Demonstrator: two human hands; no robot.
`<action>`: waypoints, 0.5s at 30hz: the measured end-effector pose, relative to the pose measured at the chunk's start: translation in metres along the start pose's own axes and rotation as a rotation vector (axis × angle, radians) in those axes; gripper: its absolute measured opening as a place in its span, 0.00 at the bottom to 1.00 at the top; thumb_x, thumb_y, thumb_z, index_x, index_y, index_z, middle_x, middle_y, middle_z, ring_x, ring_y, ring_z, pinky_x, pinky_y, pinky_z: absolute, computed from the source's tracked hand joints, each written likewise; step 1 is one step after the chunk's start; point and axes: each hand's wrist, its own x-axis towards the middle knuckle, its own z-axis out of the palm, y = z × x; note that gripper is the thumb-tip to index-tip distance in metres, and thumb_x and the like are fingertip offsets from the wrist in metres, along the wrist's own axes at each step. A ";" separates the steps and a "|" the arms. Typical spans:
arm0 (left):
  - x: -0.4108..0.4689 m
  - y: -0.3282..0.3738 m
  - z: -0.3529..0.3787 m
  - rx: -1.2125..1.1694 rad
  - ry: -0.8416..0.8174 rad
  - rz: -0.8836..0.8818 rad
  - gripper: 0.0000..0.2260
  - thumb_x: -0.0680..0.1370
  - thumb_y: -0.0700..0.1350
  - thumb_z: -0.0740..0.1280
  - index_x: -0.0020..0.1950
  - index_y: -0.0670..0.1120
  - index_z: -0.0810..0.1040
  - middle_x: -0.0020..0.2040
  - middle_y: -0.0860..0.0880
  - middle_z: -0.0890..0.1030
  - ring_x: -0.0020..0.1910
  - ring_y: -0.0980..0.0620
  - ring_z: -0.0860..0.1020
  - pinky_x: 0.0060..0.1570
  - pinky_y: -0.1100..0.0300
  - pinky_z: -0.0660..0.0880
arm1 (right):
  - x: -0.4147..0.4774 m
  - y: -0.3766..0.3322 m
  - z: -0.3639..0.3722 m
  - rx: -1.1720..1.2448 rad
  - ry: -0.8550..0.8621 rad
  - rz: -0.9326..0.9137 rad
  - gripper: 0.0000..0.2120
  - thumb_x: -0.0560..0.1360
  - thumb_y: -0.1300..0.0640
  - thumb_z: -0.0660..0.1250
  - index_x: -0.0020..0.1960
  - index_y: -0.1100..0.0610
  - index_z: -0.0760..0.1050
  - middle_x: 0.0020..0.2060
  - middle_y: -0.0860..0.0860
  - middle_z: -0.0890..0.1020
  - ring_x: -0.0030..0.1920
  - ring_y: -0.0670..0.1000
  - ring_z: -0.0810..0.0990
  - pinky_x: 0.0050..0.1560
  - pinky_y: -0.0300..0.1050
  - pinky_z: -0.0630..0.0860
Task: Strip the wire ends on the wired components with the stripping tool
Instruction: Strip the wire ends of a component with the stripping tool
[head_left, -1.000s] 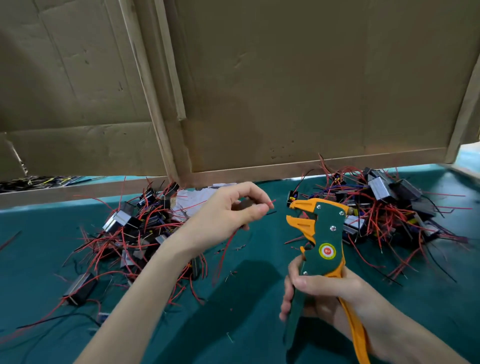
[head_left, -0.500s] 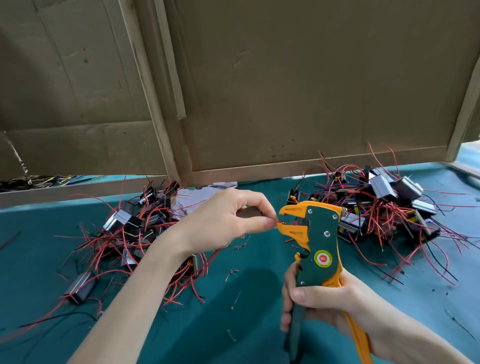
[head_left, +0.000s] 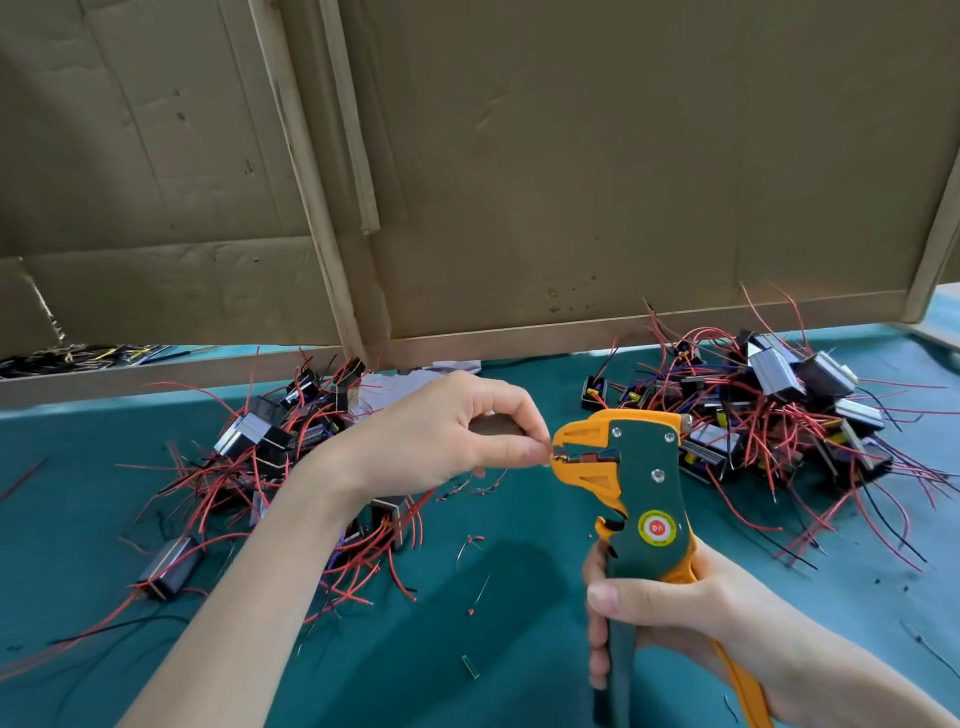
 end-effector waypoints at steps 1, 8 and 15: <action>0.000 0.000 0.000 -0.007 0.003 0.001 0.05 0.76 0.43 0.70 0.41 0.50 0.79 0.25 0.60 0.72 0.26 0.62 0.68 0.29 0.74 0.64 | 0.000 0.000 0.000 0.007 -0.002 -0.001 0.07 0.65 0.55 0.76 0.36 0.57 0.80 0.33 0.60 0.80 0.35 0.61 0.80 0.41 0.52 0.79; 0.000 0.000 0.000 -0.015 -0.021 -0.010 0.06 0.76 0.45 0.70 0.39 0.54 0.80 0.27 0.58 0.72 0.29 0.60 0.68 0.31 0.71 0.66 | 0.000 0.004 -0.003 0.010 0.005 0.006 0.14 0.63 0.51 0.81 0.37 0.57 0.79 0.34 0.60 0.80 0.36 0.61 0.80 0.43 0.55 0.78; -0.001 -0.001 -0.001 -0.033 -0.029 -0.030 0.05 0.76 0.46 0.70 0.40 0.54 0.81 0.26 0.58 0.71 0.28 0.61 0.67 0.30 0.71 0.66 | 0.000 0.002 -0.001 0.007 -0.001 0.012 0.13 0.63 0.52 0.80 0.37 0.58 0.79 0.34 0.61 0.80 0.36 0.62 0.80 0.42 0.54 0.79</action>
